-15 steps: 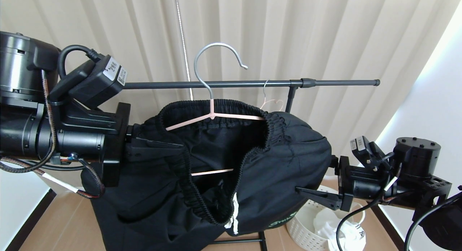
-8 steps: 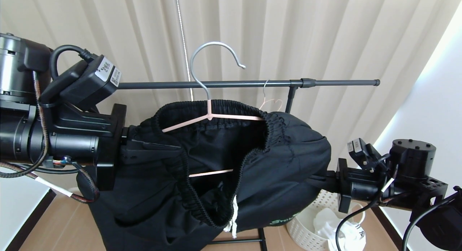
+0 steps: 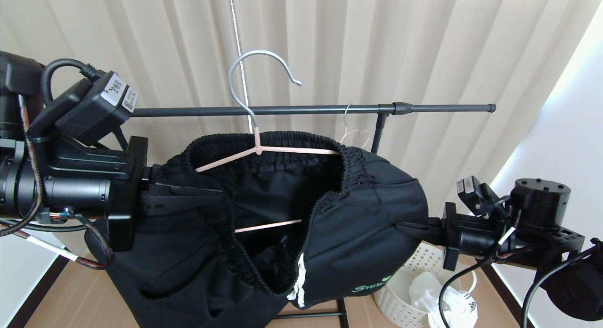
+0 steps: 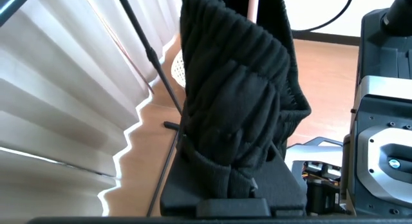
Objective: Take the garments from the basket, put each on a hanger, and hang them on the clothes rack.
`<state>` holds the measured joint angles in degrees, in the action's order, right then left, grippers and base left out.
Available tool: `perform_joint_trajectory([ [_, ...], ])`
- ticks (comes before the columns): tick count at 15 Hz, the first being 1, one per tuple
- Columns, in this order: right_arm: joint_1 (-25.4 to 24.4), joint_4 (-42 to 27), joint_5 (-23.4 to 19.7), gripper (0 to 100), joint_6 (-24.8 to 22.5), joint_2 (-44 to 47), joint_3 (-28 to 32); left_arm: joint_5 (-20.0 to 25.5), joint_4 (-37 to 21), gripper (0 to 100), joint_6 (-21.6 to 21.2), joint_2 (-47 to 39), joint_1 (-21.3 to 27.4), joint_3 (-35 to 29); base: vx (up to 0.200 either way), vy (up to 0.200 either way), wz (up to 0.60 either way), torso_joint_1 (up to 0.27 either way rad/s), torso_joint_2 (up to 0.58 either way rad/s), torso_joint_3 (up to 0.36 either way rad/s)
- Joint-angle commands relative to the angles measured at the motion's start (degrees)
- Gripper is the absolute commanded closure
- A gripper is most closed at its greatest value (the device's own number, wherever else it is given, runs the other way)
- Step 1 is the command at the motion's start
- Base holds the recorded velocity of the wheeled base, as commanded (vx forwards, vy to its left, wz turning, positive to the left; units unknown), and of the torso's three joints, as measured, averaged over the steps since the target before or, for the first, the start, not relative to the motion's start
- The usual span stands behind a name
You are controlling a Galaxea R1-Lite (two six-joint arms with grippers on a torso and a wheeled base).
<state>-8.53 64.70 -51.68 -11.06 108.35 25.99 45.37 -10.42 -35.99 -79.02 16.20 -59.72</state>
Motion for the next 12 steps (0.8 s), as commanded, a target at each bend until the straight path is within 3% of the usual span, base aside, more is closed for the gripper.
perform_joint_trajectory([
  [1, 1.0, 0.0, 0.0, 100, 0.0, 1.4, 0.7, 0.0, 0.1, 100, 0.0, 1.9, -0.8, 1.4, 0.000, 0.000, 0.00, 0.000, 0.00, 0.000],
  [8, 1.5, -0.2, 0.0, 100, 0.0, 1.9, 1.3, 0.0, 0.4, 100, 1.8, 3.8, -2.9, 2.7, 0.000, 0.000, 0.00, 0.000, 0.00, 0.000],
  [12, 1.5, 0.0, -0.2, 100, -0.2, -0.6, -0.8, 0.0, 5.8, 100, 4.1, 4.0, -2.8, 6.5, 0.000, 0.000, 0.00, 0.000, 0.00, 0.000],
])
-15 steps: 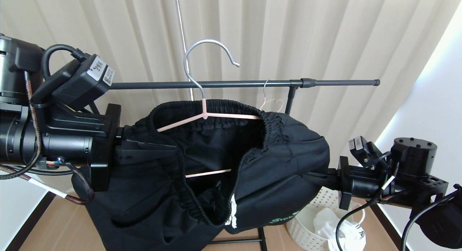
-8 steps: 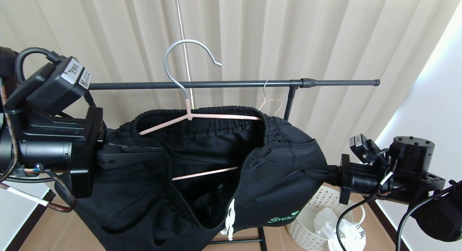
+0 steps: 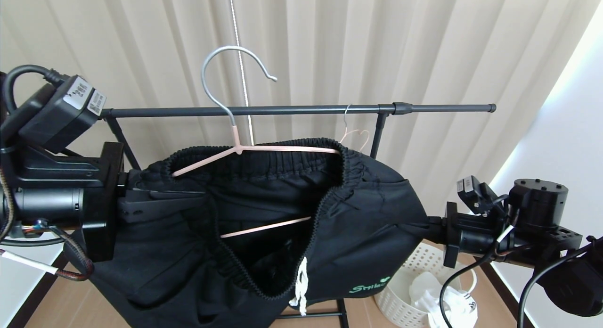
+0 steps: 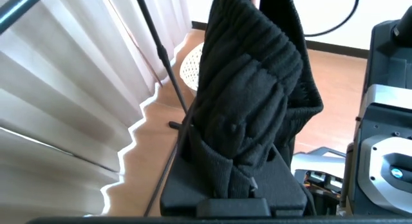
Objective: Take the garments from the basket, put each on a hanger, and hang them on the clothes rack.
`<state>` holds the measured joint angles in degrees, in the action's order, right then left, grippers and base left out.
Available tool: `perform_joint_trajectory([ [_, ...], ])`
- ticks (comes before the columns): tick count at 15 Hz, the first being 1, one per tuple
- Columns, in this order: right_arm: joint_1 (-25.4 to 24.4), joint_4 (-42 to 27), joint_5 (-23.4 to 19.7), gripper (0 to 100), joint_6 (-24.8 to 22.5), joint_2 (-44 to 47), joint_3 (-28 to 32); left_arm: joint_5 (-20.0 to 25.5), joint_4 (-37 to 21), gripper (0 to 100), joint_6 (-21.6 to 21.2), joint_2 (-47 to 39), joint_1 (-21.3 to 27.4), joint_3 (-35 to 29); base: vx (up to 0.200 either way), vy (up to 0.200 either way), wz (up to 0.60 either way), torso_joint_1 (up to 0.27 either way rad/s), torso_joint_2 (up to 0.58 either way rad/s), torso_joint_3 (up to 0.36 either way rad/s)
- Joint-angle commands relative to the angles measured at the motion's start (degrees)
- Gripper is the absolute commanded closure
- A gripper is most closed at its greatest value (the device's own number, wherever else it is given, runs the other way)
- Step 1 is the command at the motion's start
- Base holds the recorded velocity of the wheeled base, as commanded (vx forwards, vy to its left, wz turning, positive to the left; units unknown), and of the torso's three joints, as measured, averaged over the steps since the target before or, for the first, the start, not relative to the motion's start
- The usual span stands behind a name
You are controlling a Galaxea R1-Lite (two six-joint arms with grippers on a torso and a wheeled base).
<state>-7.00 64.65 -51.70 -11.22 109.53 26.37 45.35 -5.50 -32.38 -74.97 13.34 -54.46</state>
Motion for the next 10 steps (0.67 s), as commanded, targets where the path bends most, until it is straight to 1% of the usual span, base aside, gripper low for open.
perform_joint_trajectory([
  [1, -0.1, -0.7, -0.2, 100, 0.1, -4.2, -1.8, -0.1, 2.1, 100, 1.3, 0.0, 0.0, 2.1, 0.000, 0.000, 0.00, 0.000, 0.00, 0.000],
  [3, -0.2, -0.5, -0.2, 100, 0.0, -4.8, -2.7, -0.1, 2.7, 100, 2.1, 0.0, 0.0, 2.2, 0.000, 0.000, 0.00, 0.000, 0.00, 0.000],
  [4, -0.2, -0.5, -0.2, 0, -0.4, -4.8, -3.0, -0.2, 2.7, 100, 2.9, 0.0, -0.1, 2.3, 0.000, 0.000, 0.00, 0.000, 0.00, 0.000],
  [5, -0.3, -0.5, -0.2, 0, -0.4, -4.8, -3.1, -0.3, 2.7, 100, 3.2, 0.0, -0.2, 2.3, 0.000, 0.000, 0.00, 0.000, 0.00, 0.000],
  [6, -0.6, -0.2, -0.2, 0, -0.4, -5.2, -3.2, -0.3, 2.7, 100, 4.0, 0.2, -1.8, 2.7, 0.000, 0.000, 0.00, 0.000, 0.00, 0.000],
  [10, -1.1, 0.0, -0.4, 0, -0.3, -7.6, -3.6, -0.3, 2.7, 100, 4.1, -0.1, -7.4, 5.2, 0.000, 0.000, 0.00, 0.000, 0.00, 0.000],
])
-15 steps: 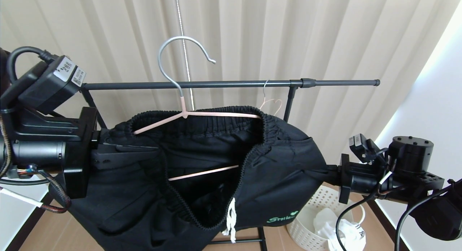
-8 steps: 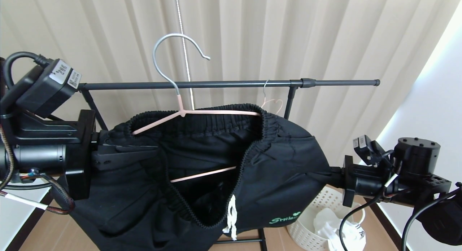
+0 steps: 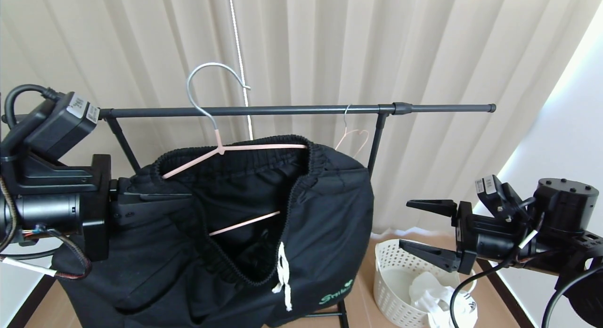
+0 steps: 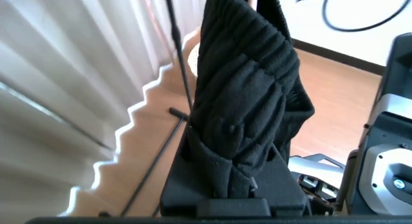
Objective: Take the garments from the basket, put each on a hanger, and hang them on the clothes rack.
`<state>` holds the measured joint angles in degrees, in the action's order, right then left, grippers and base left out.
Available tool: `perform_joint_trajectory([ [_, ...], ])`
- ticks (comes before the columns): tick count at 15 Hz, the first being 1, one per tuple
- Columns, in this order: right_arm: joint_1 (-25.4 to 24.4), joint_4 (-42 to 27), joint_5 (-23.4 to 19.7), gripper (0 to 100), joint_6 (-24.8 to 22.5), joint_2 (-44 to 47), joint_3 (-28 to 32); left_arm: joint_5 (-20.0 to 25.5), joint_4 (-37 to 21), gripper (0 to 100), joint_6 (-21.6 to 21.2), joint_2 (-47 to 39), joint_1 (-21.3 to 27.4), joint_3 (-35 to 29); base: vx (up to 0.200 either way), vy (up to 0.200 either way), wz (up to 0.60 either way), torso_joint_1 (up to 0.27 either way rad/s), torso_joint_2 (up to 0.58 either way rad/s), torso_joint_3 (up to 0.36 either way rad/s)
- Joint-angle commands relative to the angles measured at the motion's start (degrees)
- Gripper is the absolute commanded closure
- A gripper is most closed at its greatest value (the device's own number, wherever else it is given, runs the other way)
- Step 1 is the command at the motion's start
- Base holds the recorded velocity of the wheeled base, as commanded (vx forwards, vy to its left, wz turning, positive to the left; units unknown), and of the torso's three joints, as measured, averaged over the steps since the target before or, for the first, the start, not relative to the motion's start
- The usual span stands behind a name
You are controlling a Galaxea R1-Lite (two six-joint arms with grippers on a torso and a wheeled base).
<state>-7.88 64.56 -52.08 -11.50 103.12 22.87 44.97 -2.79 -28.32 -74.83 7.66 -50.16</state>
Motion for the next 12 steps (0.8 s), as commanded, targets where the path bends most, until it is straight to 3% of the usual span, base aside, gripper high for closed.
perform_joint_trajectory([
  [1, -0.7, 0.0, 0.0, 0, 0.1, -2.0, -0.1, -0.1, 0.0, 100, 0.0, -0.4, -3.1, 1.6, 0.000, 0.000, 0.00, 0.000, 0.00, 0.000],
  [3, -1.3, -0.3, 0.0, 0, 0.2, -3.4, -0.2, -1.6, -0.1, 100, 0.1, -0.9, -5.2, 2.9, 0.000, 0.000, 0.00, 0.000, 0.00, 0.000],
  [7, -1.3, -0.4, 0.1, 0, 0.1, -3.3, -0.2, -8.5, 0.0, 100, -0.2, -2.3, -5.0, 5.0, 0.000, 0.000, 0.00, 0.000, 0.00, 0.000],
  [11, -1.3, -0.4, 0.2, 0, 0.1, -3.3, -0.1, -19.2, 0.0, 100, -0.8, -6.5, -1.5, 7.8, 0.000, 0.000, 0.00, 0.000, 0.00, 0.000],
  [12, -1.3, -0.4, 0.2, 0, 0.1, -3.3, -0.1, -19.5, 0.0, 100, -0.8, -6.6, -1.3, 7.8, 0.000, 0.000, 0.00, 0.000, 0.00, 0.000],
])
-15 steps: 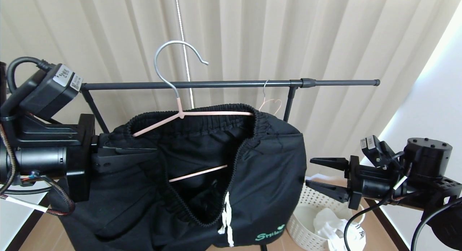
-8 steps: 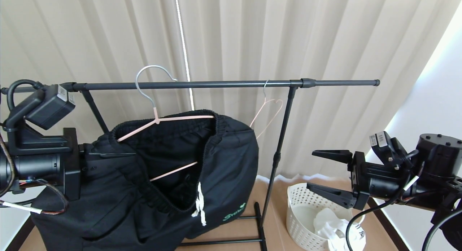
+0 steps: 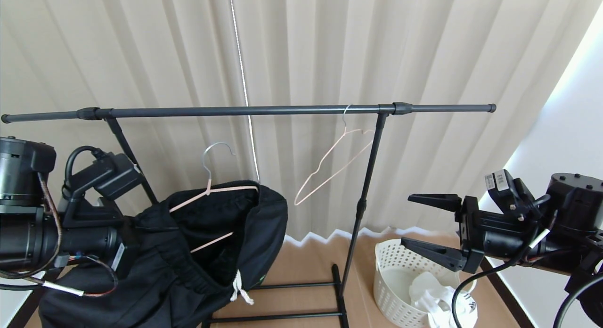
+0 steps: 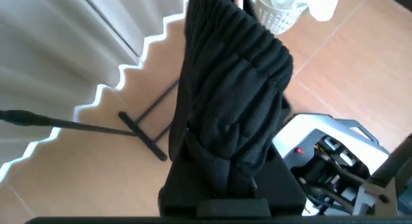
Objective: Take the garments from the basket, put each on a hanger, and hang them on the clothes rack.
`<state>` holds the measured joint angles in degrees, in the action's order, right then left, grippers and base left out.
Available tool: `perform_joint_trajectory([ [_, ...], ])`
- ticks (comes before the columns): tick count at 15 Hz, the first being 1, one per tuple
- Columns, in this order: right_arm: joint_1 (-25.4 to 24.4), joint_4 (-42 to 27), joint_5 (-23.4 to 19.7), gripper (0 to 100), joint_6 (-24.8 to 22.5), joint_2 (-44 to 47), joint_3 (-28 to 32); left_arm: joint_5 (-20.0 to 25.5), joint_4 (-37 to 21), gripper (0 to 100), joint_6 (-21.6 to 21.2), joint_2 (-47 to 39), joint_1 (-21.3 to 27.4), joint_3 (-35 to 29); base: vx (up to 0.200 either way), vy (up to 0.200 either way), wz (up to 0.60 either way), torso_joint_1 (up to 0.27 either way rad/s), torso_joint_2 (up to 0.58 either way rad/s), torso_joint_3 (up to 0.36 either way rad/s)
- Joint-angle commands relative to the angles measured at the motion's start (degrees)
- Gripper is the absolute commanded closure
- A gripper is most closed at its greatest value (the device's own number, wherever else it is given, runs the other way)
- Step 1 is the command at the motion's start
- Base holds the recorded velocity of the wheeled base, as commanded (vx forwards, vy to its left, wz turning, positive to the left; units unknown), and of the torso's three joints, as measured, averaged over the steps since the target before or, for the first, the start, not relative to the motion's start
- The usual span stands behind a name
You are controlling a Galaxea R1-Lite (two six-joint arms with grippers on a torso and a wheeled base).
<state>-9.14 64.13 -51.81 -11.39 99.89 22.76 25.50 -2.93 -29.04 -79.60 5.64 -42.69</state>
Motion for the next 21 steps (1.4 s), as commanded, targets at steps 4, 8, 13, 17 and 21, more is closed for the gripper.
perform_joint_trajectory([
  [4, 0.0, 0.0, 0.0, 0, 0.0, 0.0, 0.0, -8.4, 1.0, 100, 0.2, -7.3, 3.3, -0.3, 0.000, 0.000, 0.00, 0.000, 0.00, 0.000],
  [8, 0.0, 0.0, 0.0, 0, 0.0, 0.0, 0.0, -11.2, 7.8, 100, 2.7, -12.7, 4.3, -2.5, 0.000, 0.000, 0.00, 0.000, 0.00, 0.000],
  [13, 0.0, 0.0, 0.0, 0, 0.0, 0.2, 0.1, -14.1, 14.1, 100, 12.3, -21.7, 6.6, -12.7, 0.000, 0.000, 0.00, 0.000, 0.00, 0.000],
  [17, 0.0, 0.0, 0.0, 0, 0.0, 0.3, 0.1, -16.8, 14.2, 100, 17.8, -28.9, 8.9, -22.9, 0.000, 0.000, 0.00, 0.000, 0.00, 0.000],
  [21, 0.0, 0.0, 0.0, 0, 0.0, 0.3, 0.1, -16.8, 15.7, 100, 22.0, -33.8, 10.2, -29.7, 0.000, 0.000, 0.00, 0.000, 0.00, 0.000],
])
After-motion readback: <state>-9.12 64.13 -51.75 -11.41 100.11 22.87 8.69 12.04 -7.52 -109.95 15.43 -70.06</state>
